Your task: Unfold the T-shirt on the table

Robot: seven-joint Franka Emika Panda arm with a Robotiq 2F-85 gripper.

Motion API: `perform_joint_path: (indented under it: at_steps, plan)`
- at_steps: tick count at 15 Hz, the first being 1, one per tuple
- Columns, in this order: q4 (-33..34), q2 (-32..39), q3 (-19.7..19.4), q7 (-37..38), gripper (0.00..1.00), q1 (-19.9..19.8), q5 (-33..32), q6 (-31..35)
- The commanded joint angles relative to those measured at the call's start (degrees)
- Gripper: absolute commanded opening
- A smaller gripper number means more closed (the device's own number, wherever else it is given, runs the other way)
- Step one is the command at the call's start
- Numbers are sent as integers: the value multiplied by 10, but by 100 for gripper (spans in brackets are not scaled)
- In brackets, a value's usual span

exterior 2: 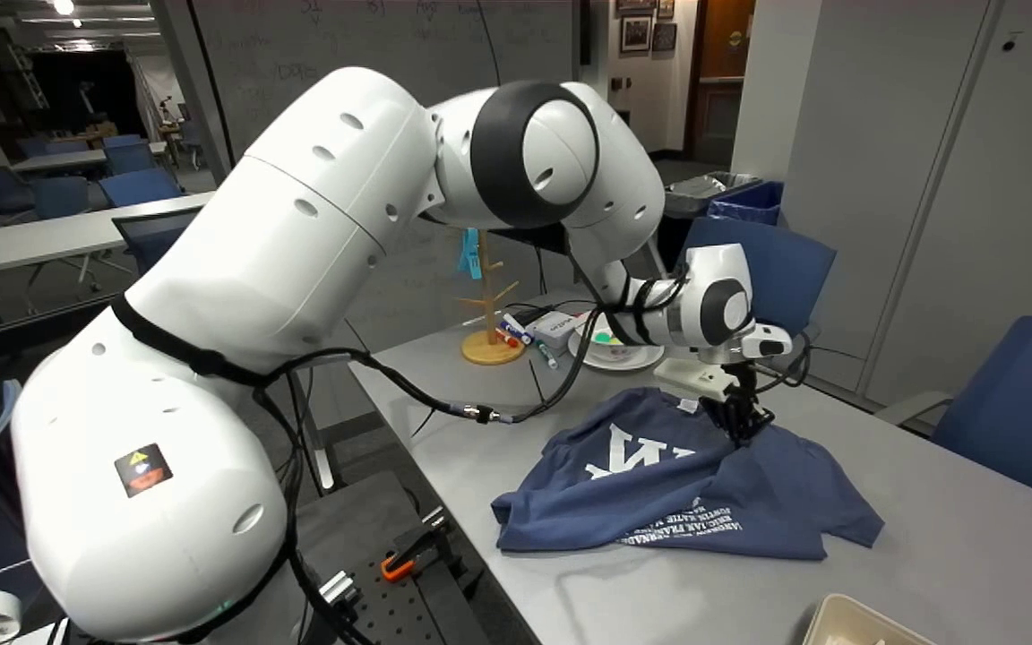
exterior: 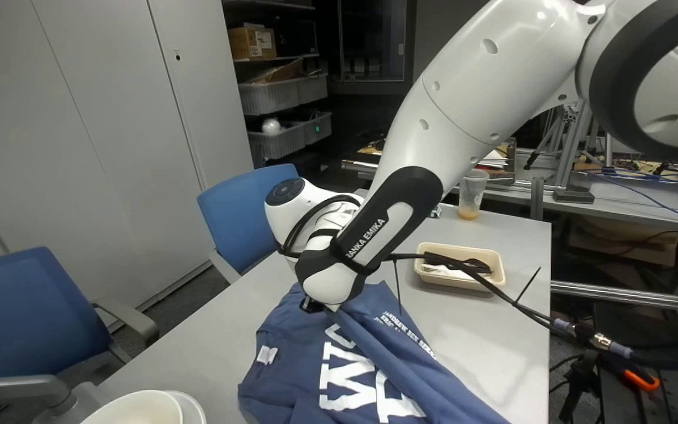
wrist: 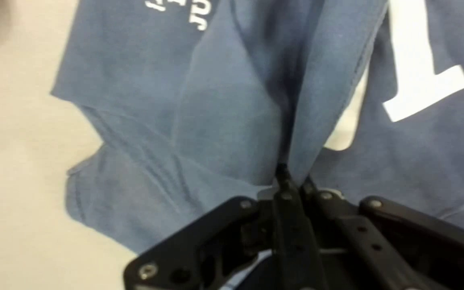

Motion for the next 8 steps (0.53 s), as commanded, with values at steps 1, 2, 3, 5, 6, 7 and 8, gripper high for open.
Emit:
perform_joint_path:
  at_steps: [1, 2, 3, 5, 6, 7, 8]
  plan:
    - [-81, -72, -63, 63, 1, 27, -48, -15]
    - [-106, -92, -76, 81, 1, 29, -58, -21]
    - [-131, -114, -83, 94, 1, 29, -64, -33]
    - [-183, -159, -91, 114, 1, 25, -72, -57]
    - [-217, -186, -94, 122, 1, 24, -78, -67]
    - [-239, -206, -95, 131, 1, 22, -85, -79]
    - [-261, -224, -89, 134, 1, 14, -86, -92]
